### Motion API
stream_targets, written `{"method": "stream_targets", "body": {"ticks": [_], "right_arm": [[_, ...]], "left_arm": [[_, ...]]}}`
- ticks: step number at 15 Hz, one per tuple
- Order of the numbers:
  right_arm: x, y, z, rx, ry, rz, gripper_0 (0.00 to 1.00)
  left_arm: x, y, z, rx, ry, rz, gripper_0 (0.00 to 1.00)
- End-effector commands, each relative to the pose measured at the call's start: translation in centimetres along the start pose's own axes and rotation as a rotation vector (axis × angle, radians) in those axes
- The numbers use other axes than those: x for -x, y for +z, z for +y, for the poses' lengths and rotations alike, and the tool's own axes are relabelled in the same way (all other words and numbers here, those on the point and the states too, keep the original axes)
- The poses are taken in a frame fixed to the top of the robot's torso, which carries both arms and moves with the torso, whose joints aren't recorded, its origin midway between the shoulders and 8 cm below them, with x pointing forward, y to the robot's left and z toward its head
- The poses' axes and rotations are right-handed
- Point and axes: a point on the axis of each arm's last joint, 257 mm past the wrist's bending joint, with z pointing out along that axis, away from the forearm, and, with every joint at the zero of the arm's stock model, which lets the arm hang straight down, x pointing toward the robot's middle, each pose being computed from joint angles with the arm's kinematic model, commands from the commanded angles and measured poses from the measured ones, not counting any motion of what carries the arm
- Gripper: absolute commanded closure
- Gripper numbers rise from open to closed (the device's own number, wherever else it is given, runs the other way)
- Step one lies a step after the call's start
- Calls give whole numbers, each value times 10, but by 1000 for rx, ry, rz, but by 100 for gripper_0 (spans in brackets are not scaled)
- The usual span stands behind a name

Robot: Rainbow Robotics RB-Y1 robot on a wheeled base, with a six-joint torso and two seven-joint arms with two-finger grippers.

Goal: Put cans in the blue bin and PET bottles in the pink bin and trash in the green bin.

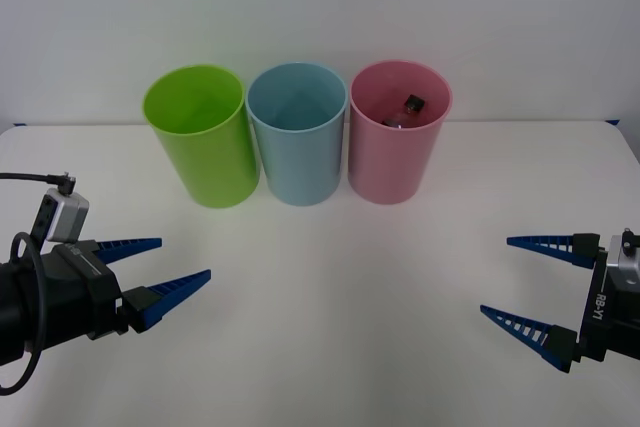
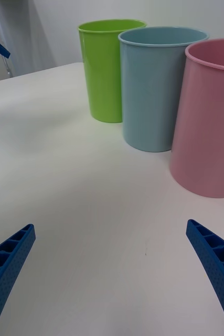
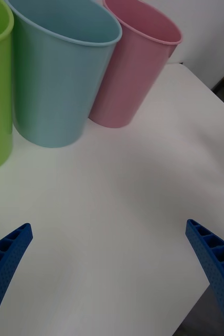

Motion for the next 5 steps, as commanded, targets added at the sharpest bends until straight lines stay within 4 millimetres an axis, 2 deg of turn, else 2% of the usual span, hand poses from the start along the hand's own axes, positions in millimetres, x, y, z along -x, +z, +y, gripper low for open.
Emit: {"method": "stream_targets", "body": {"ticks": [1, 5], "right_arm": [[0, 0, 0, 0, 0, 0, 0], [0, 0, 0, 0, 0, 0, 0]], "left_arm": [[-2, -3, 4, 13, -1, 2, 0], [-3, -4, 4, 14, -4, 4, 0]]}}
